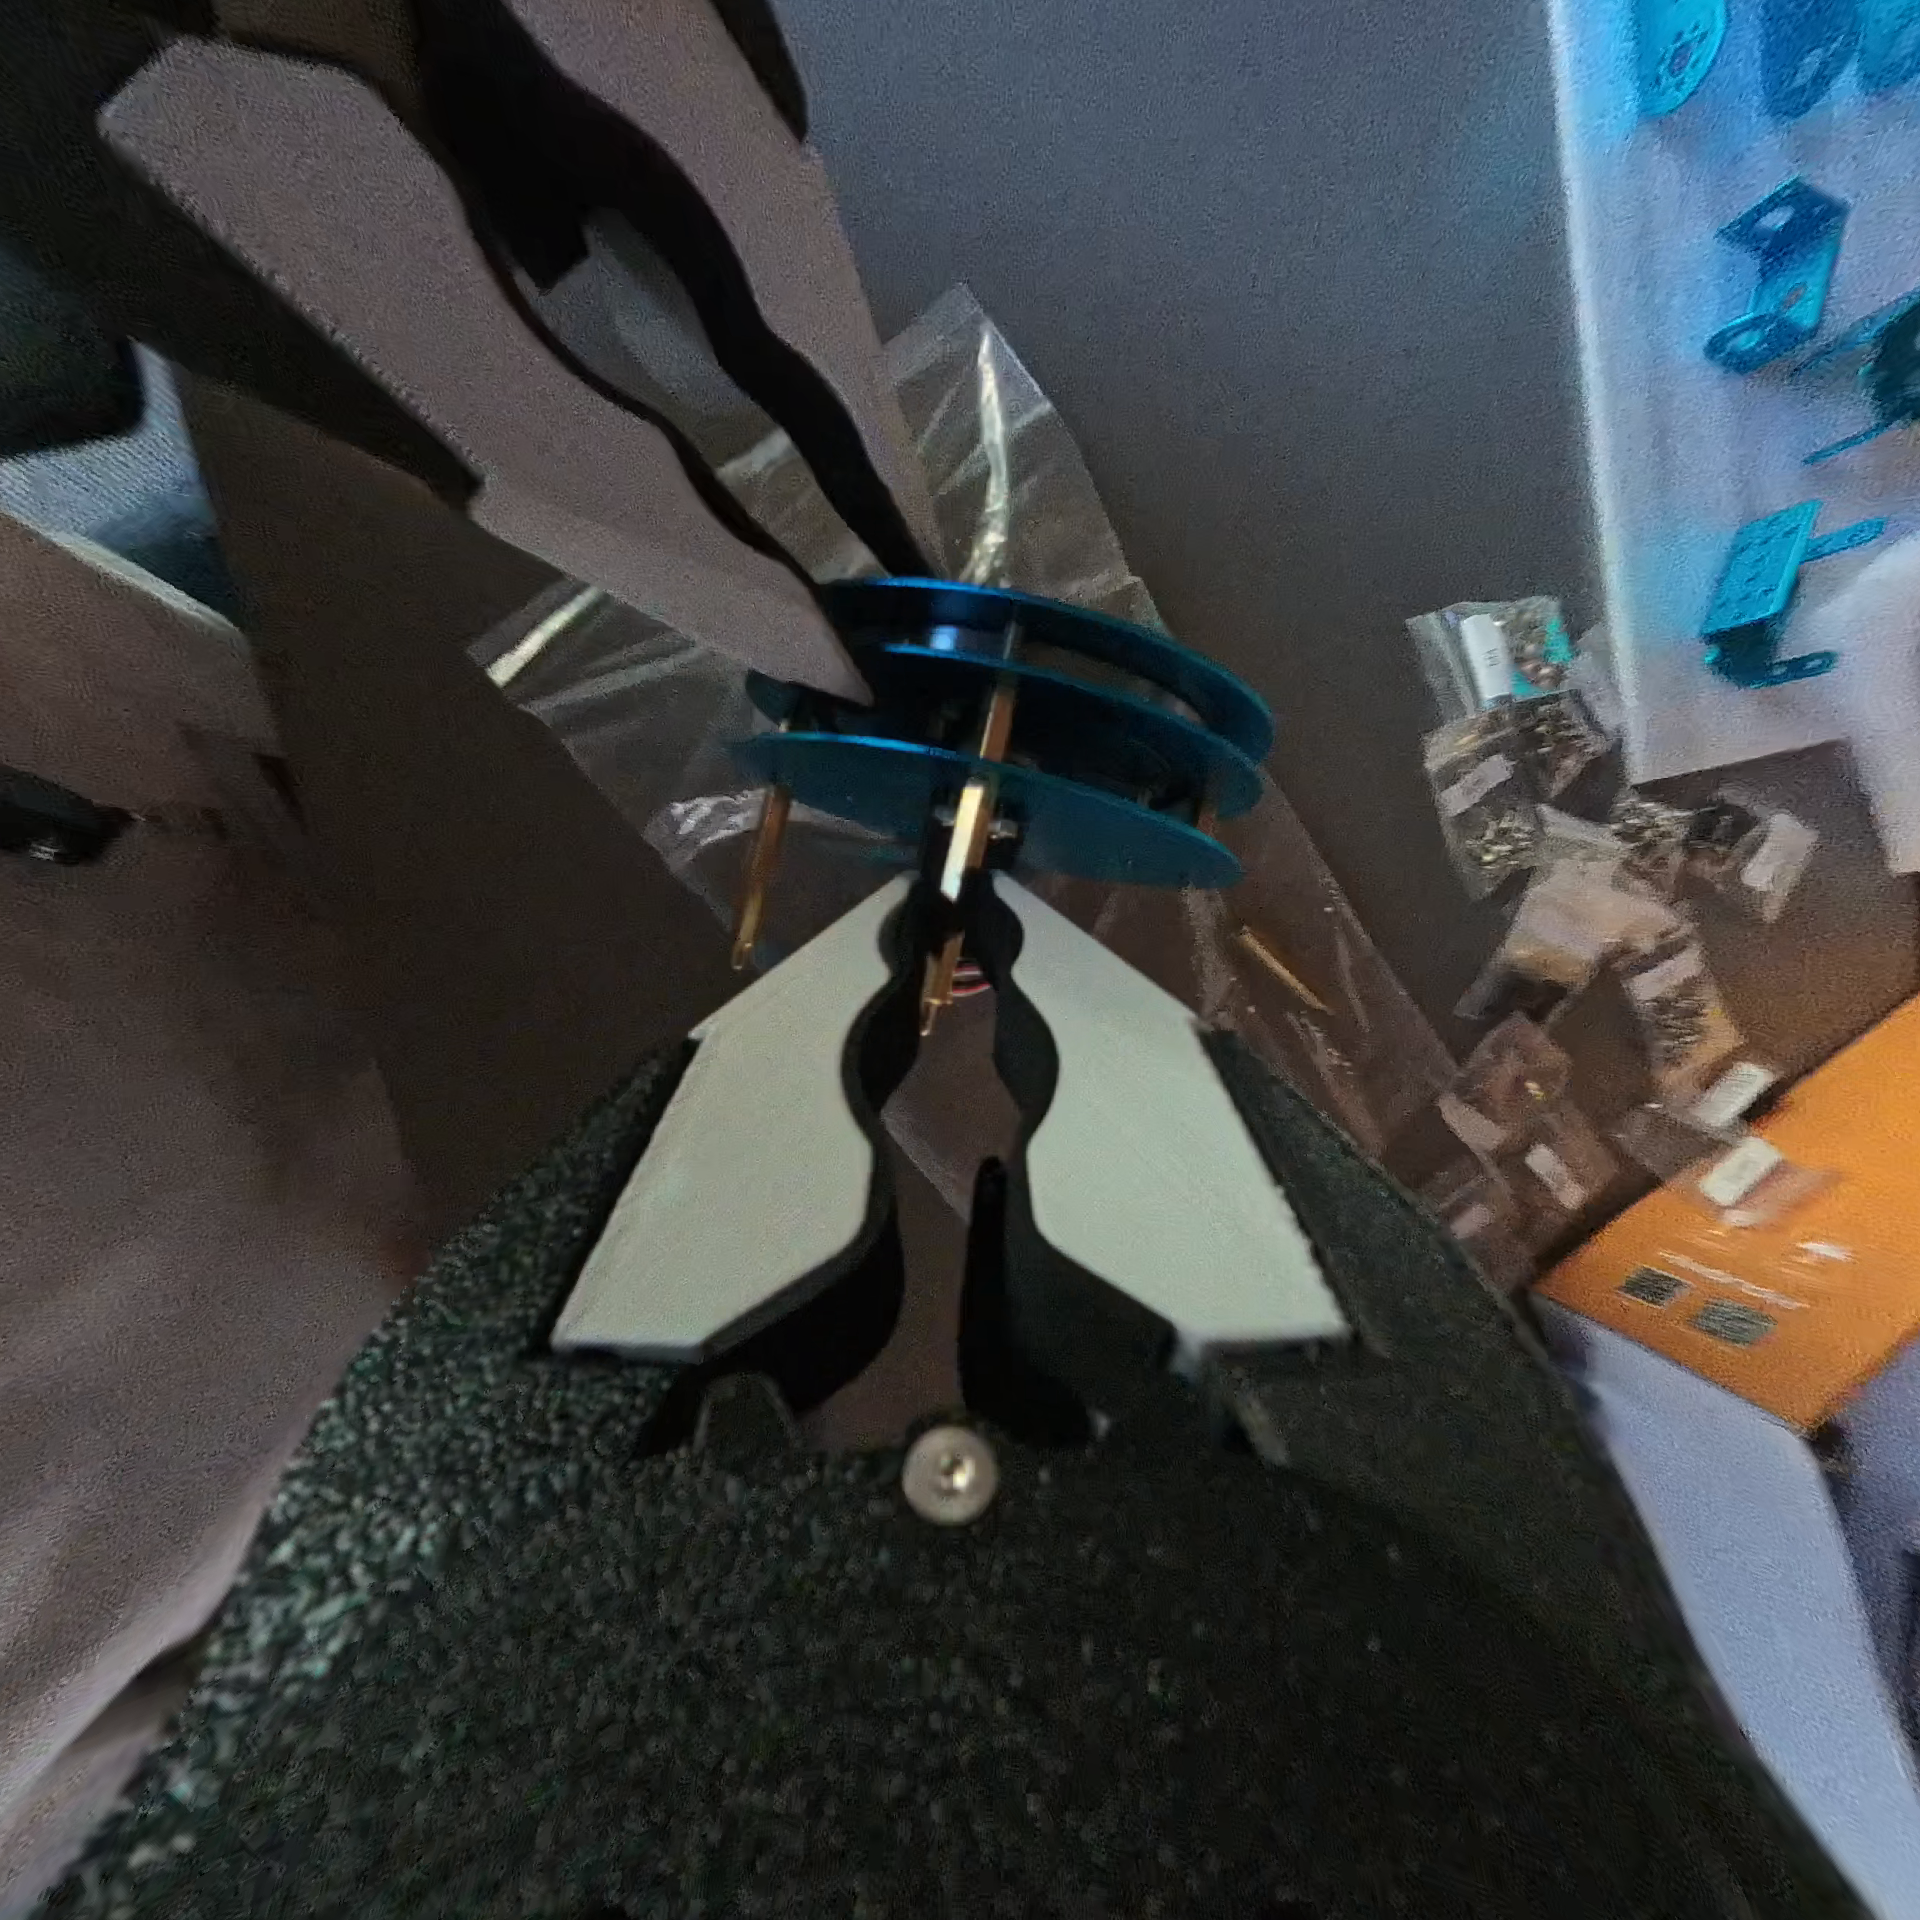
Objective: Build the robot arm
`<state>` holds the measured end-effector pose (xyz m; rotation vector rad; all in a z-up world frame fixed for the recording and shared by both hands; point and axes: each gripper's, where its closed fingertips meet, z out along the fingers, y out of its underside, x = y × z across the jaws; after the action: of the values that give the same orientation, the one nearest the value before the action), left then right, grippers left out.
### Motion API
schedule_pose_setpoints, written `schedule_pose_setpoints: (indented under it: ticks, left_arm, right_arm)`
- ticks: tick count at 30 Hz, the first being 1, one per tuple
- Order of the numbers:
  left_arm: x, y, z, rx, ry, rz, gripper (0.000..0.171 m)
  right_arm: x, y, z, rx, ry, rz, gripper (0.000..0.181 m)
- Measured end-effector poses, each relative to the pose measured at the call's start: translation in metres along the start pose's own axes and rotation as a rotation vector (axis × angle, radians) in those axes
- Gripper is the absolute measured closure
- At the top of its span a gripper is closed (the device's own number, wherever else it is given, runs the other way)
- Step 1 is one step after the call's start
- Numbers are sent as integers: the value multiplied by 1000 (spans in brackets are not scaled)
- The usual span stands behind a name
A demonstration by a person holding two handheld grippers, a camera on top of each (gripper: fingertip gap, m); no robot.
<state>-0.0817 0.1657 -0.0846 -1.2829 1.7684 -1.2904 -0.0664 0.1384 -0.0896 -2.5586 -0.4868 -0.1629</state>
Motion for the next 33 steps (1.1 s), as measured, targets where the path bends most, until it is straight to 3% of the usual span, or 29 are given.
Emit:
schedule_pose_setpoints:
  ticks: [2, 3, 7, 9, 11, 14, 16, 19, 22, 26, 28, 30, 33]
  left_arm:
    - [-2, 0, 1, -4, -22, 13, 154]
    - [-2, 0, 1, -5, -30, 17, 154]
    - [-1, 2, 2, -6, -44, 19, 154]
    - [-2, 2, 2, -9, -54, 18, 155]
    - [-3, 3, 1, -15, -52, 13, 155]
    - [-1, 4, 1, -12, -50, 7, 155]
    - [-1, 4, 1, -16, -55, 10, 155]
    - [0, 5, 0, -19, -54, 4, 156]
    - [1, 7, 0, -25, -65, 27, 155]
    - [2, 7, 1, -23, -74, 45, 155]
    - [1, 5, 1, -12, -75, 44, 156]
    - [0, 2, 1, -6, -70, 36, 156]
    - [-1, 3, 1, -11, -72, 37, 156]
  right_arm:
    - [4, 1, 1, -27, 28, -15, 176]
    - [4, 1, 1, -10, -51, 85, 177]
    - [-9, -3, -4, 102, -781, 817, 178]
    - [-12, -7, -5, 142, -973, 967, 178]
    - [-14, -7, -3, 141, -861, 858, 178]
    - [-12, -3, 0, 103, -498, 501, 174]
    - [-14, -1, 4, 52, -299, 301, 160]
    - [-8, 1, 8, -4, -95, 131, 175]
    - [-10, 1, 7, 4, -219, 264, 177]
    - [-22, -6, 0, 112, -828, 842, 178]
    - [-23, -11, -5, 165, -1093, 1044, 178]
    - [-21, -12, -6, 187, -1081, 1048, 178]
    - [-20, -9, -1, 176, -869, 865, 178]
